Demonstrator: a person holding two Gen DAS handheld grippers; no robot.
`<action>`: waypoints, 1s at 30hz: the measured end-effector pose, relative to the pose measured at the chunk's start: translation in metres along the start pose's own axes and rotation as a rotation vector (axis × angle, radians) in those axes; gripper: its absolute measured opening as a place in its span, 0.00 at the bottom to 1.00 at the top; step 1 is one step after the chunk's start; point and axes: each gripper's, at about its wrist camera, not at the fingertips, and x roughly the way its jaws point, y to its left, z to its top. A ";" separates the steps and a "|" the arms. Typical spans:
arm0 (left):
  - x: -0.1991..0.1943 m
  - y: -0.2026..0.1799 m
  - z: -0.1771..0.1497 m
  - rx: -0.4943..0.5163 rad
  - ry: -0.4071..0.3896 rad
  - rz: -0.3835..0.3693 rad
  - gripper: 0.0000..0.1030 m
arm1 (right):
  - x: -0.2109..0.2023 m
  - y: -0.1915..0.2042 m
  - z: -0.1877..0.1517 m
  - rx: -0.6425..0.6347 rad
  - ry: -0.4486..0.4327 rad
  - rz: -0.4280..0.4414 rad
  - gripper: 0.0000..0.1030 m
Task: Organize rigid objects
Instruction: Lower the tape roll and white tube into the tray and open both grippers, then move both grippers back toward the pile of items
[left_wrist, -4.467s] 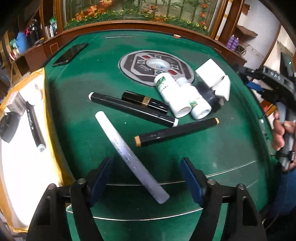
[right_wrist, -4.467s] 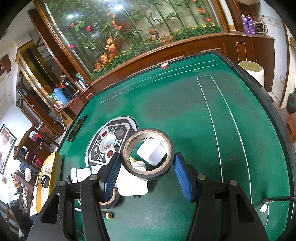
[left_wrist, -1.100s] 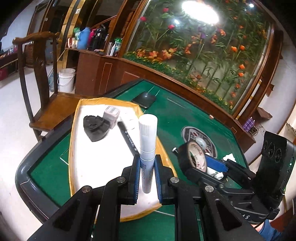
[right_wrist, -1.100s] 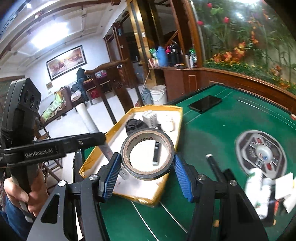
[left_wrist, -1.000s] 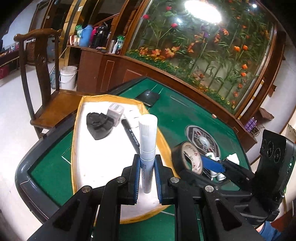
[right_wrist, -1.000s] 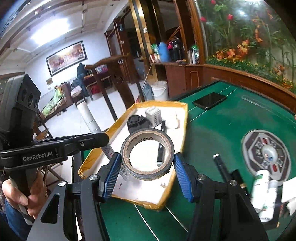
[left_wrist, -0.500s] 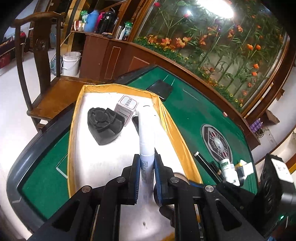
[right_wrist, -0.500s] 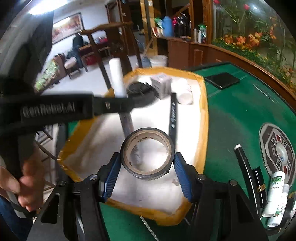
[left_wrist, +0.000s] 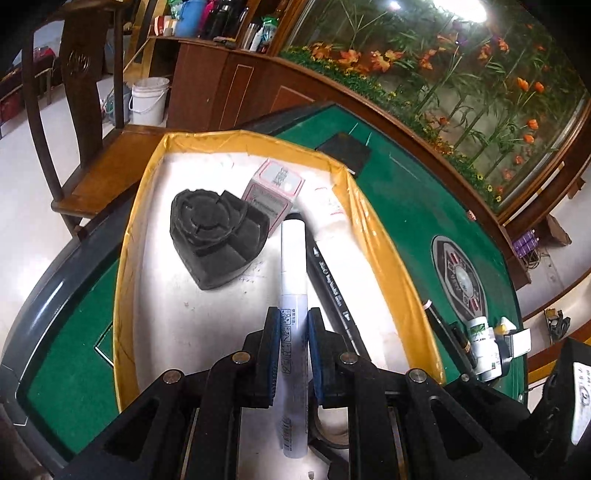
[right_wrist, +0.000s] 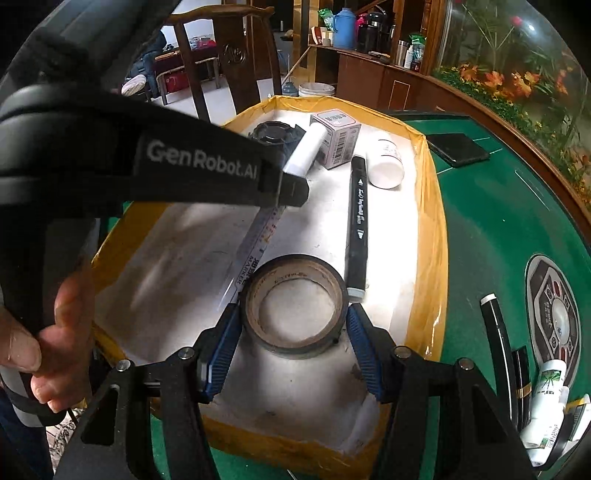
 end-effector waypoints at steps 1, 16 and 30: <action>0.001 -0.001 0.000 0.002 0.001 0.005 0.14 | 0.000 0.002 -0.001 -0.010 -0.001 -0.001 0.57; -0.034 -0.007 -0.016 0.004 -0.066 0.012 0.46 | -0.041 -0.019 -0.012 0.054 -0.095 0.089 0.68; -0.058 -0.122 -0.067 0.321 -0.090 -0.072 0.58 | -0.139 -0.154 -0.092 0.416 -0.309 0.041 0.68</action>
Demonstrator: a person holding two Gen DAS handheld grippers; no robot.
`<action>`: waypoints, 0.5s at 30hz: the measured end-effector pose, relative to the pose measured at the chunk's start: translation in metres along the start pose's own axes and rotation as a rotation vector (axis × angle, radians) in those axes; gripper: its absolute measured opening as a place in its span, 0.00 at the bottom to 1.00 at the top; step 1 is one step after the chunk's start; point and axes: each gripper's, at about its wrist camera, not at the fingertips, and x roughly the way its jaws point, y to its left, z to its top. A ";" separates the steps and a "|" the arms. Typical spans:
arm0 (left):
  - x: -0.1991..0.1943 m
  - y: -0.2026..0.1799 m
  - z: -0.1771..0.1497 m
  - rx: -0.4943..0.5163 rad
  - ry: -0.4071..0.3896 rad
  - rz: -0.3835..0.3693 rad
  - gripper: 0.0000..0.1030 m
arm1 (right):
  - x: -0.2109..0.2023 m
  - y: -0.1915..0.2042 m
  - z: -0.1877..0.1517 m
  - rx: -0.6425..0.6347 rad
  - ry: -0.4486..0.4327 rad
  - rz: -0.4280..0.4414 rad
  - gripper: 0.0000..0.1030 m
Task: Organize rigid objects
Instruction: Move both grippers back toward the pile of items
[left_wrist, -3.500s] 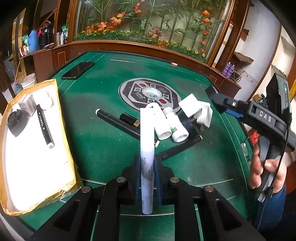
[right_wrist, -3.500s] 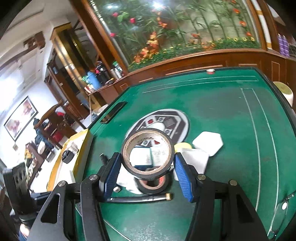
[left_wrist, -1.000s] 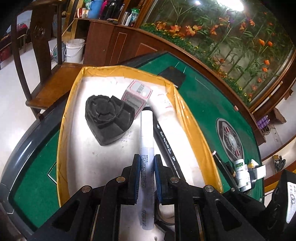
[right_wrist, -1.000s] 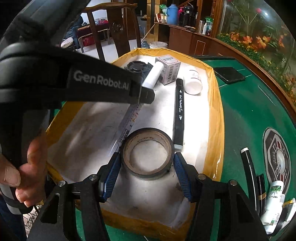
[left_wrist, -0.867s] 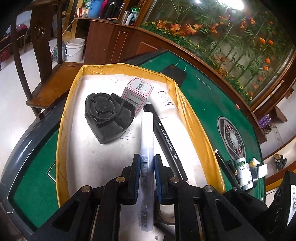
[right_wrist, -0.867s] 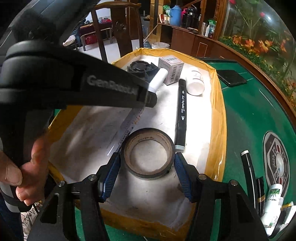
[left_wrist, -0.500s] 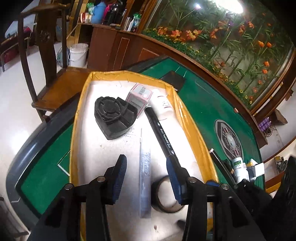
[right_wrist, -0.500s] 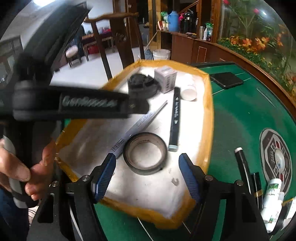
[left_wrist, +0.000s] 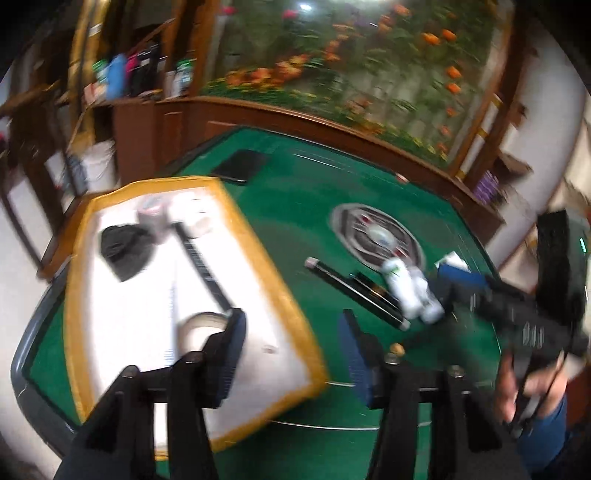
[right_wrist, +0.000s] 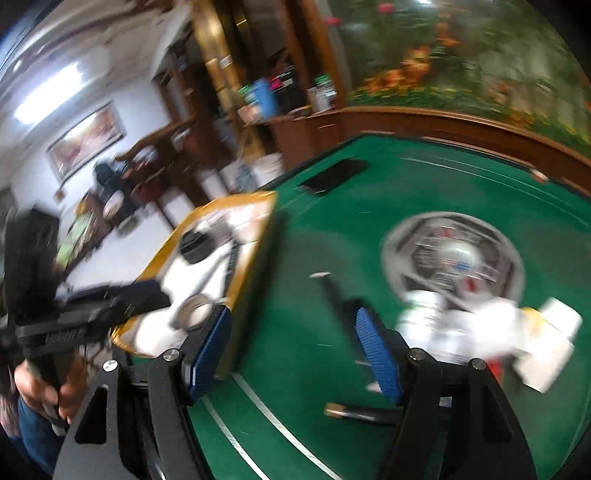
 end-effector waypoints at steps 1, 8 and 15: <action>0.004 -0.012 -0.002 0.030 0.011 -0.014 0.59 | -0.007 -0.014 0.000 0.035 -0.013 -0.012 0.68; 0.035 -0.073 -0.018 0.178 0.096 -0.077 0.59 | -0.043 -0.097 -0.011 0.289 -0.078 -0.048 0.68; 0.074 -0.128 -0.022 0.341 0.174 -0.081 0.59 | -0.078 -0.125 -0.014 0.362 -0.177 -0.137 0.68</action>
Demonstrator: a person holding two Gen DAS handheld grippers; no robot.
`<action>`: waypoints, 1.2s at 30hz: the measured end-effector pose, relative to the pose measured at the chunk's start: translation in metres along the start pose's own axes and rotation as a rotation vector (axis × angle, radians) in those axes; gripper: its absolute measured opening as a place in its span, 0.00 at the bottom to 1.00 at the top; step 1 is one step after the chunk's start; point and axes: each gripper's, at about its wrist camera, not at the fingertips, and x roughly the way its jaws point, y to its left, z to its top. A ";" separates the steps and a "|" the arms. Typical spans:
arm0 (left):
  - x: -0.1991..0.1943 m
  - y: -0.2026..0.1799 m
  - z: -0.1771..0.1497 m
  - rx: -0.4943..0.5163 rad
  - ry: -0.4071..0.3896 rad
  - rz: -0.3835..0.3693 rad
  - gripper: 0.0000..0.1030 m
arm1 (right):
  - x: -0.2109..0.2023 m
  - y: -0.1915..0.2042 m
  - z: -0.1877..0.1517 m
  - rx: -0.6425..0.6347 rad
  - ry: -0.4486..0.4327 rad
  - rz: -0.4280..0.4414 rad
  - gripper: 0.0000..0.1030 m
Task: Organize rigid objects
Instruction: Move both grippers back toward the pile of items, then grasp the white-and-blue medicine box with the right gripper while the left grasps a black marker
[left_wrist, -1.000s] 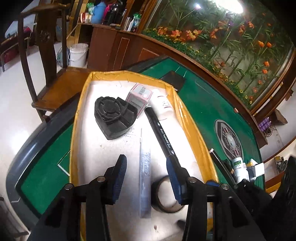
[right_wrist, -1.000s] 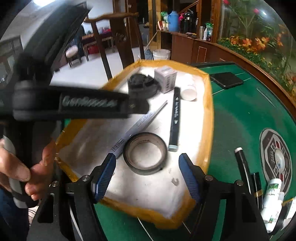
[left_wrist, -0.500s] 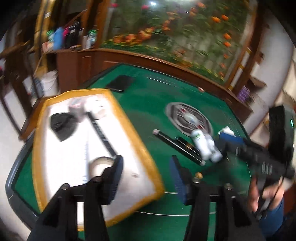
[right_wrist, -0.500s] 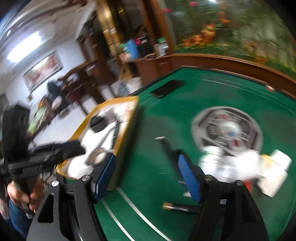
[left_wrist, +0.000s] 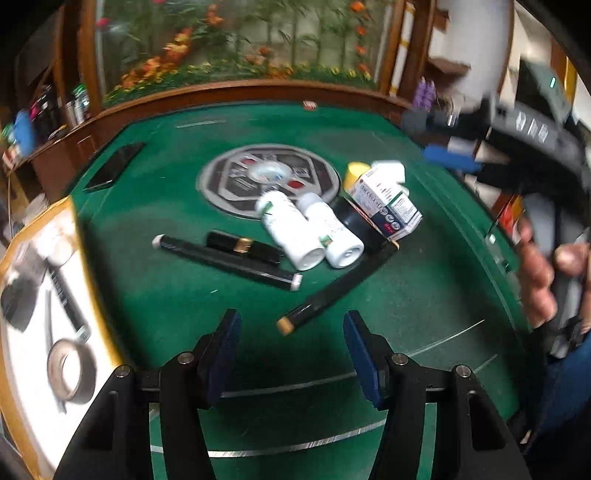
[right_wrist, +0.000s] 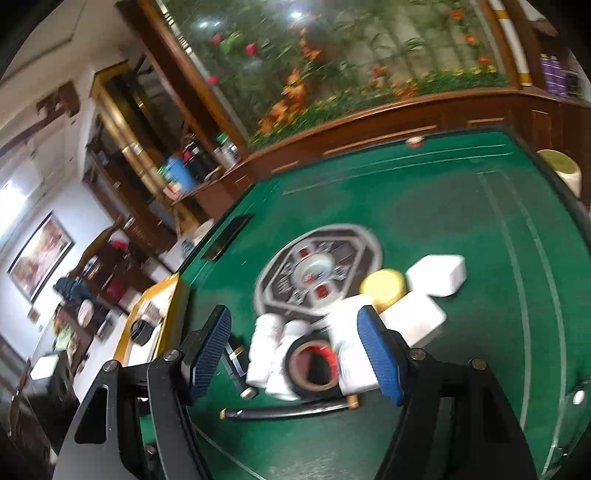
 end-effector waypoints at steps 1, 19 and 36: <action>0.008 -0.006 0.004 0.020 0.011 -0.007 0.59 | -0.002 -0.006 0.003 0.013 -0.007 -0.007 0.68; 0.032 -0.051 -0.009 0.135 0.091 0.013 0.18 | 0.026 -0.038 -0.002 0.073 0.134 -0.089 0.68; 0.015 -0.044 -0.030 0.057 0.062 0.044 0.27 | 0.057 -0.035 -0.030 0.088 0.255 -0.069 0.35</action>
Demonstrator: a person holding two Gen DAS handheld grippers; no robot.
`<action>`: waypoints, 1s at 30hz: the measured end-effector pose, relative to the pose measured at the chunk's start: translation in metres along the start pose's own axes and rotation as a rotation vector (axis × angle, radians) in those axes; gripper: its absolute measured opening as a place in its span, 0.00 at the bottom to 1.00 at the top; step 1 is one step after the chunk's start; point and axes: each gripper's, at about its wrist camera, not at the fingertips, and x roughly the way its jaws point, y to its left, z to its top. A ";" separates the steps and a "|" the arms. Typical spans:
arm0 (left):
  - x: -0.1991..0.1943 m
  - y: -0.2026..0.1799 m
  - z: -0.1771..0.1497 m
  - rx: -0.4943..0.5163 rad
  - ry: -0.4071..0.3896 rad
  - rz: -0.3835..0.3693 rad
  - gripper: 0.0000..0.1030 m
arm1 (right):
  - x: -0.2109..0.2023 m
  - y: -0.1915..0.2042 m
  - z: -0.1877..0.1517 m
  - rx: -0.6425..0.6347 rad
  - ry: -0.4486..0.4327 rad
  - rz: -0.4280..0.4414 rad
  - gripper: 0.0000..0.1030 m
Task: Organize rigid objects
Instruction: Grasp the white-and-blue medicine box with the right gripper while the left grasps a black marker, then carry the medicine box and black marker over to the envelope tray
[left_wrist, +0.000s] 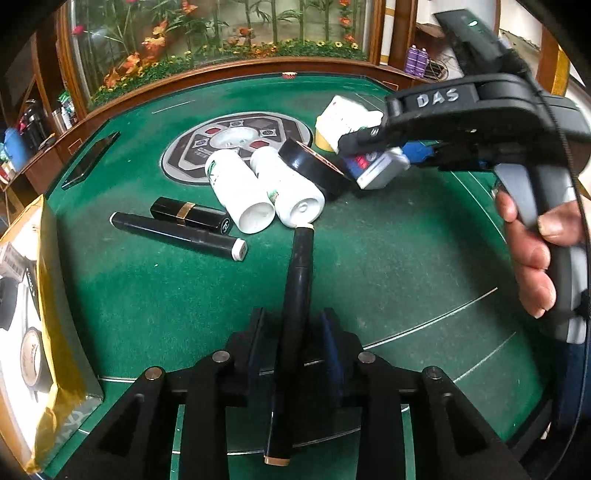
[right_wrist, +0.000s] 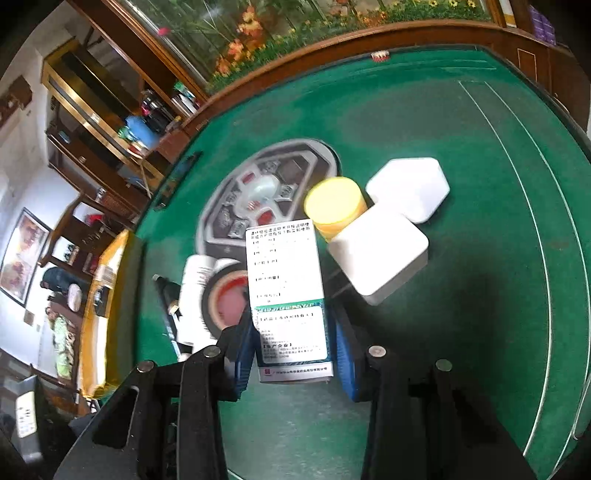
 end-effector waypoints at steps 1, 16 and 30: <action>0.000 0.001 -0.001 -0.001 -0.003 -0.001 0.15 | -0.006 0.004 0.000 -0.015 -0.028 -0.006 0.35; -0.013 0.027 0.002 -0.158 -0.033 -0.077 0.14 | -0.025 0.029 -0.003 -0.078 -0.082 0.112 0.36; -0.026 0.045 0.003 -0.220 -0.074 -0.085 0.14 | -0.013 0.050 -0.008 -0.158 -0.035 0.149 0.36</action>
